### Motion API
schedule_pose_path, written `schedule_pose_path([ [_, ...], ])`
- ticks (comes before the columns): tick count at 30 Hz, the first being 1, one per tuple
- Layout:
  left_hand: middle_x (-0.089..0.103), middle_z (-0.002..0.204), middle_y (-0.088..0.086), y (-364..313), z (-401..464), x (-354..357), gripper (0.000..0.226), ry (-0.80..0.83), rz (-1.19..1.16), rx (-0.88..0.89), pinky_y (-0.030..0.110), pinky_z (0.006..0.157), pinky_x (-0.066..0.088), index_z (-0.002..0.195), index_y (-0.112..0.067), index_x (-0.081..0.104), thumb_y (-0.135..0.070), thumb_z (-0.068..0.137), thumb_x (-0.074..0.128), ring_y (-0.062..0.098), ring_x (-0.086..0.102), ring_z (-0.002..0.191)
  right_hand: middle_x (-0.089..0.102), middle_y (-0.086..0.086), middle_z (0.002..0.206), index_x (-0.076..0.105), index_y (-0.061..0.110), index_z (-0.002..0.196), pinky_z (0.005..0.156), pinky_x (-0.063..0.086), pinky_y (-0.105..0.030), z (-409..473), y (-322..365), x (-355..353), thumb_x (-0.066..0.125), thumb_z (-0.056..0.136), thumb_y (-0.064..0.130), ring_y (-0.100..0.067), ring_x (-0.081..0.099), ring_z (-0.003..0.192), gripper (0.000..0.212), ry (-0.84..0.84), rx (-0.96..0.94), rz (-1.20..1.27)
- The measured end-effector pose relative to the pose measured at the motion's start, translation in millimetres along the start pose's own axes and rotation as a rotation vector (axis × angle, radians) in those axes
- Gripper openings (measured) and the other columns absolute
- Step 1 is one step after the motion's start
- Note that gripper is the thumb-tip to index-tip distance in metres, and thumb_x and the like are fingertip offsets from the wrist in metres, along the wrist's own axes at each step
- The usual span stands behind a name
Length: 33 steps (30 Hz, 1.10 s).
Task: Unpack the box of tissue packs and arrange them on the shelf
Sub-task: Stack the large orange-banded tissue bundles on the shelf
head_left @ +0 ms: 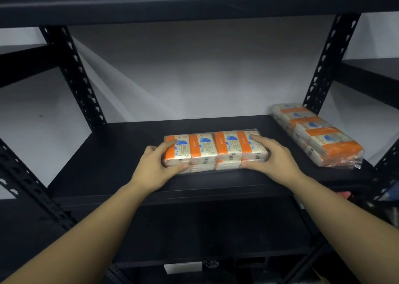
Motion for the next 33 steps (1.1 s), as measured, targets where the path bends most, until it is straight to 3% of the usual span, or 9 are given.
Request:
schedule_pose_path([
  [4,0.065,0.128,-0.015,8,4,-5,0.089,0.046,-0.123,0.02,0.01,0.09,0.048,0.149,-0.038,0.051,-0.044,0.071,0.093,0.003,0.065,0.111,0.065,0.016,0.13,0.057,0.032,0.145,0.09,0.045,-0.002,-5,-1,-5,0.091,0.074,0.04,0.017,0.058,0.112,0.08,0.011,-0.015,0.007],
  [8,0.068,0.124,-0.016,9,12,-8,0.087,0.08,-0.172,0.041,0.011,0.084,0.051,0.146,-0.038,0.055,-0.038,0.069,0.095,0.003,0.068,0.108,0.067,0.022,0.121,0.062,0.033,0.137,0.088,0.044,-0.001,-3,2,-8,0.092,0.072,0.043,0.018,0.059,0.11,0.073,0.019,-0.011,-0.014],
  [14,0.071,0.119,-0.013,13,24,-15,0.083,0.157,-0.189,0.073,0.021,0.087,0.057,0.142,-0.039,0.057,-0.043,0.067,0.092,0.0,0.069,0.103,0.069,0.018,0.121,0.063,0.032,0.133,0.093,0.054,-0.016,-2,4,-10,0.093,0.069,0.042,0.008,0.065,0.108,0.071,0.075,0.018,0.009],
  [18,0.073,0.115,-0.015,13,28,-14,0.076,0.107,-0.214,0.085,0.014,0.081,0.054,0.135,-0.038,0.063,-0.037,0.067,0.095,-0.001,0.071,0.099,0.072,0.013,0.118,0.066,0.033,0.126,0.096,0.057,-0.031,3,5,-12,0.095,0.069,0.038,0.001,0.068,0.105,0.064,0.031,0.034,-0.033],
  [22,0.078,0.111,-0.012,12,41,-18,0.073,0.084,-0.3,0.065,0.03,0.09,0.059,0.131,-0.032,0.069,-0.032,0.064,0.098,0.009,0.075,0.099,0.074,0.012,0.115,0.068,0.03,0.123,0.095,0.058,-0.034,5,10,-23,0.094,0.071,0.034,-0.001,0.069,0.104,0.058,-0.025,0.045,-0.03],
  [25,0.079,0.109,-0.007,-6,60,-18,0.069,0.105,-0.36,0.075,0.032,0.088,0.062,0.127,-0.028,0.07,-0.024,0.065,0.098,0.013,0.076,0.099,0.071,0.014,0.115,0.066,0.03,0.124,0.091,0.057,-0.029,5,14,-44,0.092,0.074,0.037,-0.002,0.067,0.104,0.057,-0.052,0.057,-0.06],
  [29,0.077,0.101,0.0,-52,96,-7,0.068,0.088,-0.472,0.08,0.015,0.065,0.057,0.128,-0.02,0.058,-0.01,0.071,0.094,0.016,0.077,0.091,0.068,0.015,0.112,0.067,0.032,0.119,0.089,0.051,-0.022,-6,17,-92,0.092,0.072,0.043,-0.003,0.063,0.104,0.054,-0.194,0.064,-0.097],
  [33,0.075,0.099,0.002,-100,137,32,0.049,0.063,-0.546,0.086,0.016,0.063,0.058,0.111,-0.015,0.058,-0.014,0.076,0.092,0.013,0.075,0.085,0.07,0.021,0.099,0.067,0.037,0.106,0.07,0.05,-0.008,-29,15,-141,0.093,0.073,0.035,0.006,0.067,0.087,0.042,-0.387,0.107,-0.086],
])
Point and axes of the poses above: each hand's wrist, its own z-axis towards the middle knuckle, its own x-axis out of the palm, y = z × x, the point moved 6 cm from there along z, towards the middle knuckle
